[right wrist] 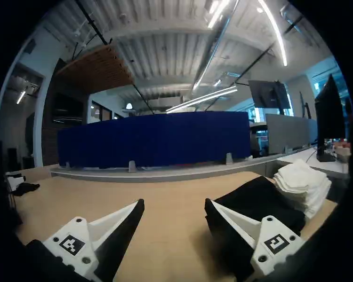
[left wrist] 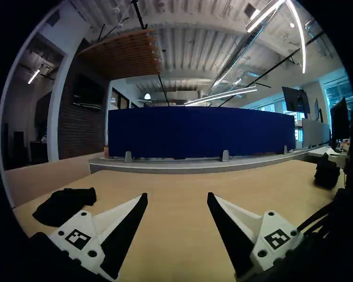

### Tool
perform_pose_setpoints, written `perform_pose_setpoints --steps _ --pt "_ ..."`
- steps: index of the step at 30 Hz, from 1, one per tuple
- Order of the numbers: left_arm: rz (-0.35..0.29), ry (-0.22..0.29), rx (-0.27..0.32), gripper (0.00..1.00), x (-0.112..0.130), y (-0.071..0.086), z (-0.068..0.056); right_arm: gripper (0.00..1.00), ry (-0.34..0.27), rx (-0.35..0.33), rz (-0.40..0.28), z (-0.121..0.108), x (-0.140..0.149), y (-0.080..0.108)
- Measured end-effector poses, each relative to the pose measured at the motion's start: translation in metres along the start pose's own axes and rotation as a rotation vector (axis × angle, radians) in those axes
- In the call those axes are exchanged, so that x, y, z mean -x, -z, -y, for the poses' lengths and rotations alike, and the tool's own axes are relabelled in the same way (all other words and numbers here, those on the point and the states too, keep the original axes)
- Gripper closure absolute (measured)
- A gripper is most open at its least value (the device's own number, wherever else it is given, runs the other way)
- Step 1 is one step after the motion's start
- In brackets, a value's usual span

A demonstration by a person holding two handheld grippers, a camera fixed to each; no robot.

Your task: Fold towel

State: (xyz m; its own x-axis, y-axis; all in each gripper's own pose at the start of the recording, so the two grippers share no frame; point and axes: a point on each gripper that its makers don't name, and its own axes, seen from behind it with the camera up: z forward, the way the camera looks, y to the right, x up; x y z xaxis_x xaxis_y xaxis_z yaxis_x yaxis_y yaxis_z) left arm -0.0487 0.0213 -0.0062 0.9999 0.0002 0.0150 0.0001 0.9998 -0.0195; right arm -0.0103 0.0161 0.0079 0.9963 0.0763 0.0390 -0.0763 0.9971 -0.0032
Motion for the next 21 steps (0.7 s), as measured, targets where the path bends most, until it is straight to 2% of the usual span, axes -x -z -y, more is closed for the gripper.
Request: perform_pose_setpoints --steps 15,21 --pt "0.0 0.0 0.0 0.06 0.0004 0.0002 0.0 0.0 0.066 0.003 0.001 0.0046 0.0065 -0.003" --pt "0.0 0.0 0.0 0.06 0.0001 0.0002 -0.0006 0.0 0.06 0.006 0.001 0.0047 0.0091 -0.0028"
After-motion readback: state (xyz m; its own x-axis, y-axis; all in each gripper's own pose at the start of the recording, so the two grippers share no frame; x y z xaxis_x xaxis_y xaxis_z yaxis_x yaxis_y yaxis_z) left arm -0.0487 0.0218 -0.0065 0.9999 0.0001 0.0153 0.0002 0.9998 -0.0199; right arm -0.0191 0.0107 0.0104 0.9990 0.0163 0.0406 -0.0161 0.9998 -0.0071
